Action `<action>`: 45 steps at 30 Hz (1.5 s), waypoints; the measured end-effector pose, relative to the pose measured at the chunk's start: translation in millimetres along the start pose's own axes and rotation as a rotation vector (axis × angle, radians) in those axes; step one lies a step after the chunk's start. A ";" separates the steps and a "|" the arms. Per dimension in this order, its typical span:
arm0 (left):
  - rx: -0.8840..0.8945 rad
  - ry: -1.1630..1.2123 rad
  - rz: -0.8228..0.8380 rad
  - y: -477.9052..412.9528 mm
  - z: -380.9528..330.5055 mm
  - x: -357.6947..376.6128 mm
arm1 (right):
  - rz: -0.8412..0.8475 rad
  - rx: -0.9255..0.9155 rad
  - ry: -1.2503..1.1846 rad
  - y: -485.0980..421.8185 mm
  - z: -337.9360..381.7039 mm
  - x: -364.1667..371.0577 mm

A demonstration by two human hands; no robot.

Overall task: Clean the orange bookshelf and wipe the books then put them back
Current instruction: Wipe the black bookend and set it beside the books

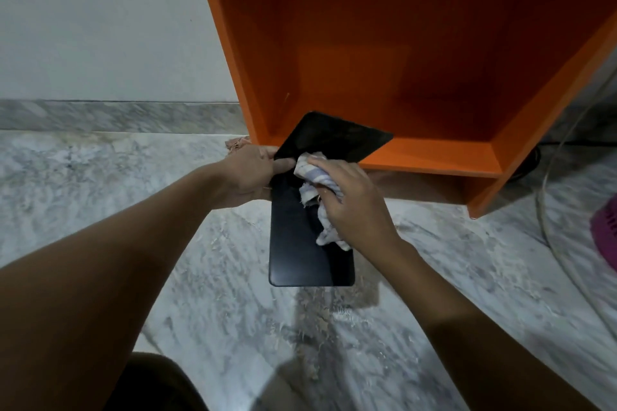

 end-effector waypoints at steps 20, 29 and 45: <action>0.227 -0.167 -0.029 6.0 -10.9 -4.0 | 0.054 -0.398 0.168 9.4 17.5 16.9; 0.290 -0.242 -0.072 -0.4 -7.7 -6.2 | 0.307 -1.010 0.150 84.5 42.1 51.1; 0.291 -0.230 -0.142 2.4 -2.5 -18.1 | 0.204 -0.655 0.170 49.8 -22.8 26.1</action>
Point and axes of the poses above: each hand's wrist, its own y-axis away from the middle knuckle, its own x-axis out of the palm, z = x × y, the point moved 2 cm from there along -y, towards the middle knuckle, and after that the axes turned 10 degrees about y, right-handed, at the moved point
